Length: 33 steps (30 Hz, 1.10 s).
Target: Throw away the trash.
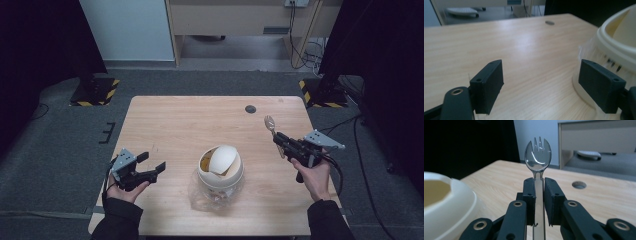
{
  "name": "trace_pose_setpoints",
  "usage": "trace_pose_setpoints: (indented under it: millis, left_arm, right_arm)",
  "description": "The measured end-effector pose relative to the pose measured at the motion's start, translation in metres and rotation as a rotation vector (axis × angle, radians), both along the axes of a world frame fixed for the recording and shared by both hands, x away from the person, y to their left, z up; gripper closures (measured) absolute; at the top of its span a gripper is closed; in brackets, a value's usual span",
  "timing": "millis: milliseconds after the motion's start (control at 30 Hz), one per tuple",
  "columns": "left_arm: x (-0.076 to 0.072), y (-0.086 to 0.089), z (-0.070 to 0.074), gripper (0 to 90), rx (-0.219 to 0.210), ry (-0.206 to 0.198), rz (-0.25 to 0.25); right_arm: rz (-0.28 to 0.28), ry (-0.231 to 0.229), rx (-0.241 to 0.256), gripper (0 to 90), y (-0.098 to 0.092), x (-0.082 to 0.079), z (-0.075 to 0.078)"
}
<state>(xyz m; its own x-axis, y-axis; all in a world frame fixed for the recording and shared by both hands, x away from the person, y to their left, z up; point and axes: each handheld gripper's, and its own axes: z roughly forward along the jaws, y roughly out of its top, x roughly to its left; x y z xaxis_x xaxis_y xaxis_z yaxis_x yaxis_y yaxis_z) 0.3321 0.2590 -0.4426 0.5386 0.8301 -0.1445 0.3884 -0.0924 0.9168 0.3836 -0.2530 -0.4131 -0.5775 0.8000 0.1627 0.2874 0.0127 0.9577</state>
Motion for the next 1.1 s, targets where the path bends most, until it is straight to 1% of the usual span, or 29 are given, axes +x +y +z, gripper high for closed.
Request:
trace_pose_setpoints:
  millis: [100, 133, 333, 367, 467, 533, 600, 633, 667, 700, 733, 833, 867, 933, 1033, 1100]
  left_arm:
    - [0.002, -0.002, 0.014, 19.5, -0.027, -0.047, -0.006]
    - [0.003, -0.003, 0.019, 19.5, -0.033, -0.059, -0.010]
    - [0.009, -0.017, 0.044, 20.2, -0.059, -0.128, -0.033]
    - [0.009, -0.017, 0.044, 20.6, -0.059, -0.128, -0.033]
    - [0.011, -0.026, 0.058, 21.3, -0.076, -0.164, -0.045]
    - [0.012, -0.032, 0.066, 22.2, -0.095, -0.182, -0.048]
    - [0.013, -0.037, 0.072, 22.4, -0.110, -0.198, -0.054]
    - [0.015, -0.043, 0.079, 22.5, -0.112, -0.213, -0.064]
    - [0.016, -0.047, 0.082, 22.8, -0.116, -0.218, -0.069]
    - [0.016, -0.047, 0.082, 23.2, -0.116, -0.218, -0.069]
    - [0.017, -0.054, 0.088, 23.8, -0.124, -0.229, -0.081]
    - [0.019, -0.064, 0.095, 24.9, -0.139, -0.244, -0.095]
    - [0.019, -0.064, 0.095, 25.2, -0.139, -0.244, -0.095]
    - [0.020, -0.075, 0.101, 26.7, -0.147, -0.255, -0.115]
    - [0.021, -0.087, 0.106, 27.9, -0.160, -0.266, -0.131]
    - [0.022, -0.094, 0.109, 28.8, -0.170, -0.271, -0.142]
  right_arm:
    - [0.009, -0.028, 0.030, 80.0, 0.000, -0.002, 0.009]
    - [0.013, -0.038, 0.029, 80.0, 0.000, -0.003, 0.012]
    - [0.038, -0.090, 0.068, 80.0, 0.003, -0.008, 0.030]
    - [0.038, -0.090, 0.068, 80.0, 0.003, -0.008, 0.030]
    - [0.063, -0.109, 0.078, 80.0, 0.008, -0.011, 0.037]
    - [0.077, -0.119, 0.084, 80.0, 0.012, -0.012, 0.041]
    - [0.091, -0.126, 0.077, 80.0, 0.015, -0.013, 0.044]
    - [0.104, -0.135, 0.081, 80.0, 0.019, -0.014, 0.047]
    - [0.108, -0.137, 0.085, 80.0, 0.020, -0.014, 0.048]
    - [0.108, -0.137, 0.085, 80.0, 0.020, -0.014, 0.048]
    - [0.118, -0.144, 0.083, 80.0, 0.024, -0.015, 0.051]
    - [0.136, -0.156, 0.089, 80.0, 0.029, -0.017, 0.055]
    - [0.136, -0.156, 0.089, 80.0, 0.029, -0.017, 0.055]
    - [0.150, -0.168, 0.087, 80.0, 0.034, -0.018, 0.059]
    - [0.163, -0.176, 0.087, 80.0, 0.039, -0.019, 0.061]
    - [0.172, -0.177, 0.097, 80.0, 0.042, -0.020, 0.061]
